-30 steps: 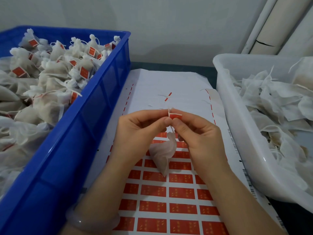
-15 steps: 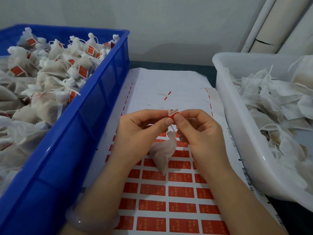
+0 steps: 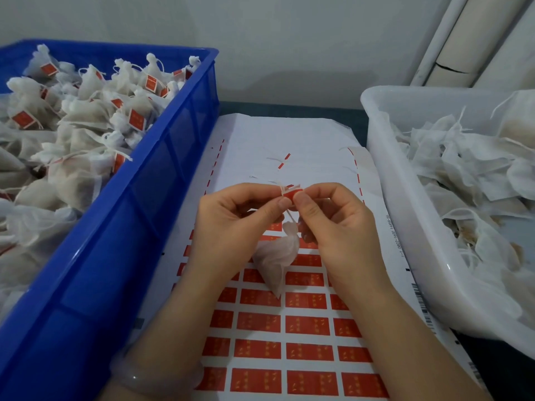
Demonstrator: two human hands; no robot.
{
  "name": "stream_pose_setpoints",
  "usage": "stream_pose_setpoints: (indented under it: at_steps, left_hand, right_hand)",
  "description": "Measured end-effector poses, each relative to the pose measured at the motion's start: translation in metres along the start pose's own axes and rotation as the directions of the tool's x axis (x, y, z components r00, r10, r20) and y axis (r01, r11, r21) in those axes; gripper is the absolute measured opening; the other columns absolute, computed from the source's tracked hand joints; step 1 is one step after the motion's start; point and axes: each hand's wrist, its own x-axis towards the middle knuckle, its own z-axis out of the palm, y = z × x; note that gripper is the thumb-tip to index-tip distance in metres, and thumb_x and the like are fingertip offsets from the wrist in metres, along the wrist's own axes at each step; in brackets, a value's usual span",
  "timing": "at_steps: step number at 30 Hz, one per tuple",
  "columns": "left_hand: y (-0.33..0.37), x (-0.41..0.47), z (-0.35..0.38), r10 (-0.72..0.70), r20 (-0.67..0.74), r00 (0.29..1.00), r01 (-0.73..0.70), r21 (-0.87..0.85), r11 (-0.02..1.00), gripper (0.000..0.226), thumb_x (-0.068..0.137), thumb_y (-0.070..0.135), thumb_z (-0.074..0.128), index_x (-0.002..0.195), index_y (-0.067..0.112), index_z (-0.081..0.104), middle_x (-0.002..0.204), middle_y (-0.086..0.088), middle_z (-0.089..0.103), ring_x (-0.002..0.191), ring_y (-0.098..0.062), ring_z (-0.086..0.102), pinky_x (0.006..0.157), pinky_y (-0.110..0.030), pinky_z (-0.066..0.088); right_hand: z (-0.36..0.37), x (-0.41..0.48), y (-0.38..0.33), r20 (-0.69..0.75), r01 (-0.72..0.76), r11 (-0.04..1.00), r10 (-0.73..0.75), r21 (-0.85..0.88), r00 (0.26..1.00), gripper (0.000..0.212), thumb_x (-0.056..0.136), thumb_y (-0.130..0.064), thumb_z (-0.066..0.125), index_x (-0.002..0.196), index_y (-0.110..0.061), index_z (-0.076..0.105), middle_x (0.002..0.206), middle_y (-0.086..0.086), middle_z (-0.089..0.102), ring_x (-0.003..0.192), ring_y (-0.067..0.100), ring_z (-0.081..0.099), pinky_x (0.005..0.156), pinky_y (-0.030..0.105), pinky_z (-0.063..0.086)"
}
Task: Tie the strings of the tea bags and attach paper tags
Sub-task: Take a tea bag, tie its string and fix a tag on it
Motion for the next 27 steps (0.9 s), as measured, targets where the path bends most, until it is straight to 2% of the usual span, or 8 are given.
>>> stream_pose_setpoints:
  at_steps: [12,23,27]
  left_hand:
    - [0.0000,0.0001,-0.0014,-0.006,-0.015,1.000,0.006,0.016,1.000,0.021,0.064,0.033,0.065,0.084,0.027,0.068,0.080,0.011,0.071,0.074,-0.008,0.069,0.064,-0.014,0.053]
    - [-0.0010,-0.0001,-0.0014,-0.015,0.007,1.000,0.015,0.032,0.999,0.021,0.067,0.032,0.064,0.087,0.026,0.068,0.080,0.011,0.071,0.074,-0.008,0.069,0.064,-0.014,0.053]
    - [-0.0007,0.0001,-0.0008,-0.020,-0.006,1.000,0.020,0.027,0.999,0.022,0.066,0.033,0.064,0.087,0.026,0.068,0.079,0.011,0.071,0.073,-0.008,0.069,0.063,-0.014,0.053]
  right_hand:
    - [-0.0001,-0.0012,0.0005,-0.016,-0.008,1.000,0.008,-0.001,1.000,0.002,0.084,-0.029,0.063,0.083,-0.028,0.061,0.072,-0.012,0.064,0.066,-0.002,0.061,0.057,0.009,0.049]
    - [0.0007,-0.0008,0.0021,-0.031,-0.002,1.000,0.002,0.008,1.000,0.002,0.081,-0.031,0.063,0.081,-0.031,0.061,0.069,-0.016,0.065,0.068,-0.003,0.062,0.055,0.006,0.047]
    - [0.0006,-0.0003,0.0038,-0.075,0.003,1.000,-0.003,-0.001,0.997,0.015,0.077,-0.033,0.067,0.087,-0.036,0.057,0.078,-0.016,0.064,0.076,-0.002,0.062,0.058,0.009,0.050]
